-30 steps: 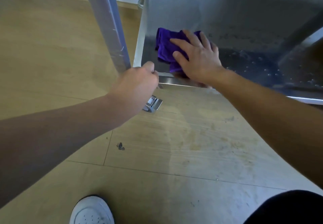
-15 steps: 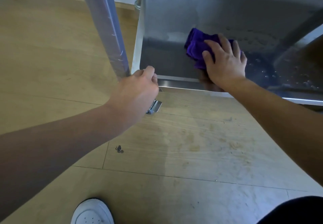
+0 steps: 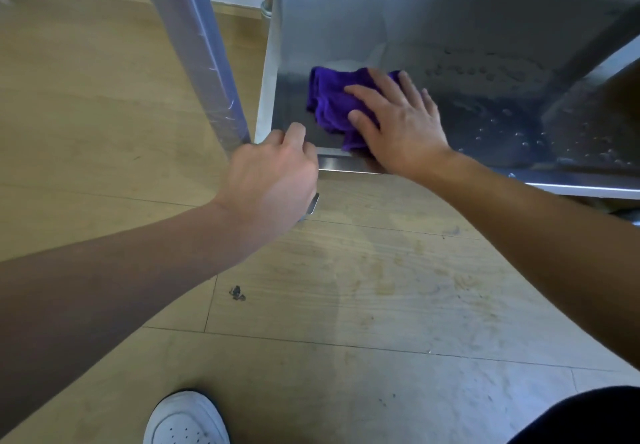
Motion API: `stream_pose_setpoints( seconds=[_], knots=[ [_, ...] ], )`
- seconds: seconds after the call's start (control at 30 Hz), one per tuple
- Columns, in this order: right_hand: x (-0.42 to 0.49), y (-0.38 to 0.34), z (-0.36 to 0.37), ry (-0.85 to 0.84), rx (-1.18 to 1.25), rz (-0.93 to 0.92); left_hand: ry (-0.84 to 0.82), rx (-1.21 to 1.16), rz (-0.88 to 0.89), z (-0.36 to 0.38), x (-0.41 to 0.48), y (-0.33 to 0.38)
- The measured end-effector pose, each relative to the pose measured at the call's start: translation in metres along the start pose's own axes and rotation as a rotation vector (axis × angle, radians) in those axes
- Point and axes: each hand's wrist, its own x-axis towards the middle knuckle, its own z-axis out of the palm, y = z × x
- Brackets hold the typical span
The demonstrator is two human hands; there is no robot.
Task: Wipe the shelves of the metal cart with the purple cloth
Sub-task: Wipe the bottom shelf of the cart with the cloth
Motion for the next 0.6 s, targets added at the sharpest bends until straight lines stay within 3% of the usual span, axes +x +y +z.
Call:
stream_pose_setpoints(
  seconds=[0.27, 0.6],
  knots=[
    [-0.028, 0.059, -0.014, -0.005, 0.001, 0.124, 0.07, -0.228, 0.176, -0.006, 0.028, 0.032],
    [-0.08, 0.155, -0.029, 0.064, 0.007, 0.403, 0.105, -0.143, 0.28, 0.005, 0.06, 0.064]
  ],
)
